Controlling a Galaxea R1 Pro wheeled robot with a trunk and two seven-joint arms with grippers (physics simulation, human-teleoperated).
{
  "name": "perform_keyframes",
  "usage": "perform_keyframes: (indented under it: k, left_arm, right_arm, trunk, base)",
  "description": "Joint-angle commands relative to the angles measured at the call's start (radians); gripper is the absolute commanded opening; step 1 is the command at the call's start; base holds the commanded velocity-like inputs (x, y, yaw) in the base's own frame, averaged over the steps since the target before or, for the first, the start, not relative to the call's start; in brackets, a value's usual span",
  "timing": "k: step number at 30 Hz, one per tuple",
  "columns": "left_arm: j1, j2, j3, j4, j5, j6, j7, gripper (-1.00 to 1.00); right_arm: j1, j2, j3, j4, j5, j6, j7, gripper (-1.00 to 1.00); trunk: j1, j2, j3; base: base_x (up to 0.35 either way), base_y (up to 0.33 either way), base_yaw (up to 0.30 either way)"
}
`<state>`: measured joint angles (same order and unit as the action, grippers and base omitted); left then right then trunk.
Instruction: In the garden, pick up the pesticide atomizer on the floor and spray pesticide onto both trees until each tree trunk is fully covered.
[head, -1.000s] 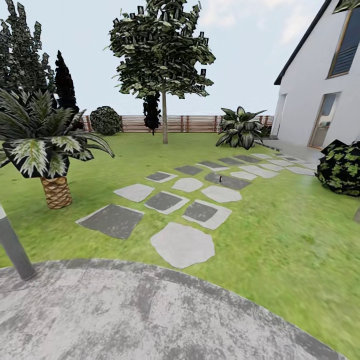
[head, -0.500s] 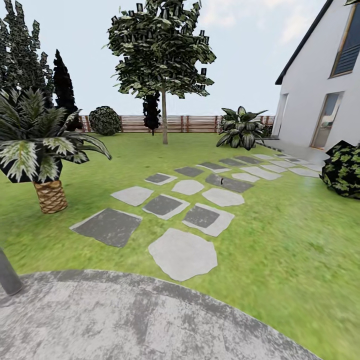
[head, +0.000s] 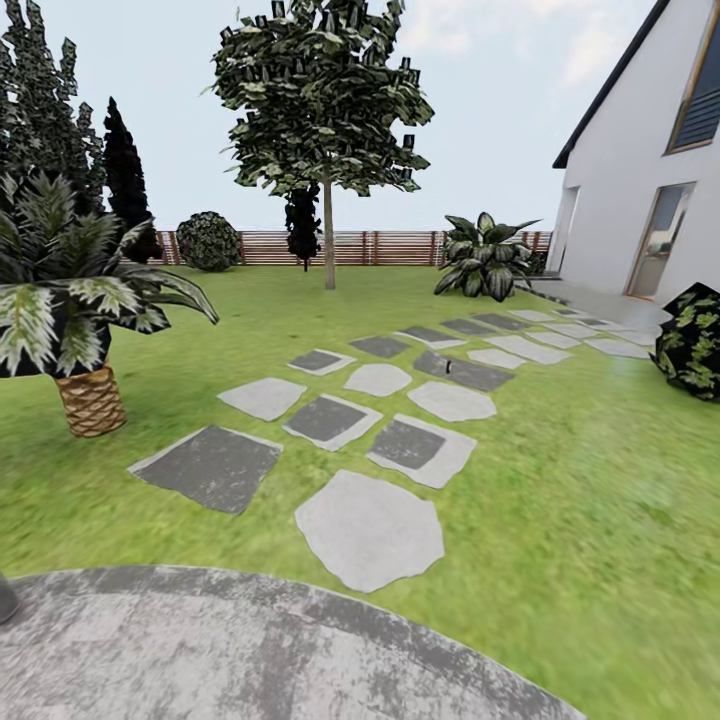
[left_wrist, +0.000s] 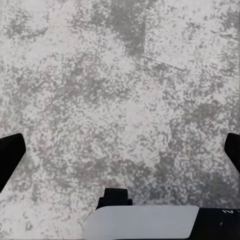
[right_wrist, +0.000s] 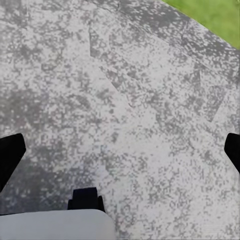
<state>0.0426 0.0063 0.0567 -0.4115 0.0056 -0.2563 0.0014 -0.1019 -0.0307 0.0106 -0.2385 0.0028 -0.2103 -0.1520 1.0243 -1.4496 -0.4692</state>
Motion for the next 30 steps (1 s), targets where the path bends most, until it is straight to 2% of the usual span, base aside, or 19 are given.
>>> perform_keyframes:
  k: [1, 15, 30]
  left_arm:
    - [0.000, 0.000, 0.001, -0.001, 0.001, -0.001, 0.000, 1.00]
    - [0.000, 0.000, 0.002, -0.001, 0.001, -0.001, 0.000, 1.00]
    - [0.000, 0.000, 0.002, -0.001, 0.000, -0.001, 0.000, 1.00]
  right_arm:
    - [-0.001, 0.000, 0.001, 0.001, 0.000, -0.003, -0.003, 1.00]
    - [-0.001, 0.000, 0.001, 0.001, 0.000, -0.003, -0.003, 1.00]
    - [-0.001, 0.000, 0.001, 0.001, 0.000, -0.003, -0.003, 1.00]
  trunk:
    - [0.001, 0.000, -0.001]
    - [0.001, 0.000, -0.001]
    - [0.001, 0.000, -0.001]
  base:
    - [0.350, 0.085, 0.000]
    - [0.350, 0.090, 0.000]
    - [0.350, 0.010, 0.000]
